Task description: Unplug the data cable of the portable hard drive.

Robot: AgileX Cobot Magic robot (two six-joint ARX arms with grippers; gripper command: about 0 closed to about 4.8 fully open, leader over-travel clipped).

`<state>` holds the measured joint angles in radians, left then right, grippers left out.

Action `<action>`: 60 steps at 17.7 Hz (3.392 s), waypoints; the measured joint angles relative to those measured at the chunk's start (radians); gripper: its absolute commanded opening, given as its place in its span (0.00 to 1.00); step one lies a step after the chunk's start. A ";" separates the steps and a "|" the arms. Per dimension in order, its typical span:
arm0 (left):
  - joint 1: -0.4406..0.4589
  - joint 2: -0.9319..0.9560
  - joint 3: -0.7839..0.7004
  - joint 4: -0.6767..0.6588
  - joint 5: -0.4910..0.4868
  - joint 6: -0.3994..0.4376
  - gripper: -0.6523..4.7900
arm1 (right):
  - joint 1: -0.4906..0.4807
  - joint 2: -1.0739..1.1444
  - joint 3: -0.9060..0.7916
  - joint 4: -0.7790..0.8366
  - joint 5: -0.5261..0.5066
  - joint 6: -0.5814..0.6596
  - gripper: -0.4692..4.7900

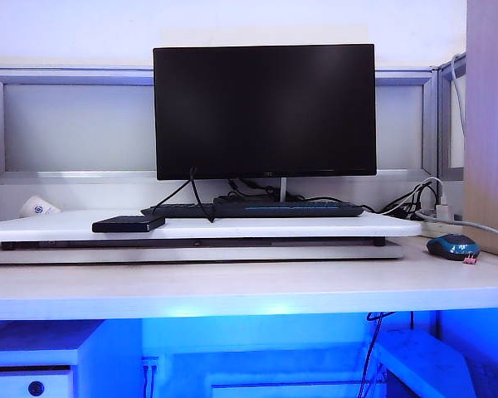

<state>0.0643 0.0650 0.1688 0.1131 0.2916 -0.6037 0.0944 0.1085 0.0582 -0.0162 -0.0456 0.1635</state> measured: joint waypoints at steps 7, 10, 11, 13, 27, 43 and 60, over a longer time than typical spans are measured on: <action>0.000 0.279 0.145 0.266 0.076 -0.271 0.89 | 0.000 0.004 0.118 0.097 0.009 0.080 0.59; -0.001 0.608 0.163 0.438 0.151 -0.494 0.98 | 0.000 0.085 0.119 0.238 0.026 0.239 0.66; -0.004 0.661 0.161 0.450 0.163 -0.534 0.98 | 0.000 0.118 0.119 0.285 0.037 0.276 0.67; -0.011 0.823 0.162 0.539 0.179 -0.630 0.98 | 0.000 0.226 0.119 0.451 0.104 0.383 0.67; -0.138 1.325 0.193 0.749 0.153 -0.673 0.97 | 0.162 0.971 0.377 0.706 -0.161 0.216 0.73; -0.145 1.734 0.504 0.720 0.195 -0.611 0.98 | 0.236 1.237 0.584 0.682 -0.174 0.127 0.73; -0.145 1.906 0.728 0.718 0.177 -0.586 0.97 | 0.287 1.446 0.789 0.660 -0.228 0.078 0.73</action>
<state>-0.0803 1.9713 0.8970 0.8314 0.4683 -1.1896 0.3813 1.5547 0.8467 0.6437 -0.2737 0.2413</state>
